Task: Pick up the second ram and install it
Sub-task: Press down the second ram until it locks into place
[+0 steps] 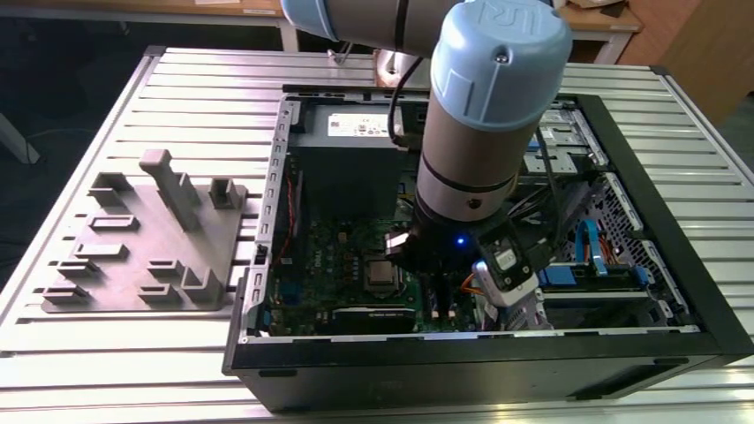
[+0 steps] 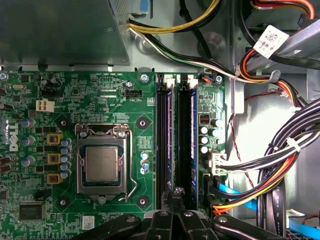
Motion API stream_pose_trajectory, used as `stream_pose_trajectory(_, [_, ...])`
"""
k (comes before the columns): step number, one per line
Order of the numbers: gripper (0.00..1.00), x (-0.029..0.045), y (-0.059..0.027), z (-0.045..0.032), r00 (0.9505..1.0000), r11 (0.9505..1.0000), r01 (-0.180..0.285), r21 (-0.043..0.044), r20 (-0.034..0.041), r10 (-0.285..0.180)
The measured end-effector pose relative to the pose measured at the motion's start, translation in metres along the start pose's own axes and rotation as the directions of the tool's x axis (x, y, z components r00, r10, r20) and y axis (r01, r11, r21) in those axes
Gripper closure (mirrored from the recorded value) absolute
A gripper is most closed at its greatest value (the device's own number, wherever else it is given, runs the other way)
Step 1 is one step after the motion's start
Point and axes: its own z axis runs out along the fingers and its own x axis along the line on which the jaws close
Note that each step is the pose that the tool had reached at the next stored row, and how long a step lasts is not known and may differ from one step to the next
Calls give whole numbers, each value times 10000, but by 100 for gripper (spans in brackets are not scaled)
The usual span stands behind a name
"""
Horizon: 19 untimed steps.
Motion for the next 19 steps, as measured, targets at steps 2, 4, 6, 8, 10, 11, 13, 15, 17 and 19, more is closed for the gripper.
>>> stream_pose_trajectory(2, [93, -2, 0, -63, 10000, 10000, 1, 19, -6, -1])
stream_pose_trajectory(4, [93, -4, 1, -111, 10000, 10000, 1, 19, -5, -1])
stream_pose_trajectory(6, [93, -6, 3, -162, 10000, 10000, 1, 21, -4, -1])
stream_pose_trajectory(8, [93, -7, 4, -189, 10000, 10000, 1, 21, -2, -1])
stream_pose_trajectory(10, [93, -7, 4, -189, 10000, 10000, 1, 19, -2, -1])
stream_pose_trajectory(11, [93, -7, 4, -189, 10000, 10000, 1, 18, -2, -1])
stream_pose_trajectory(13, [93, -7, 4, -192, 10000, 10000, 1, 22, -3, -1])
stream_pose_trajectory(15, [93, -7, 5, -192, 10000, 10000, 0, 21, -2, 0])
stream_pose_trajectory(17, [93, -6, 24, -192, 10000, 10000, 0, 20, -3, 0])
stream_pose_trajectory(19, [93, -4, 71, -190, 10000, 10000, 0, 20, -3, 0])
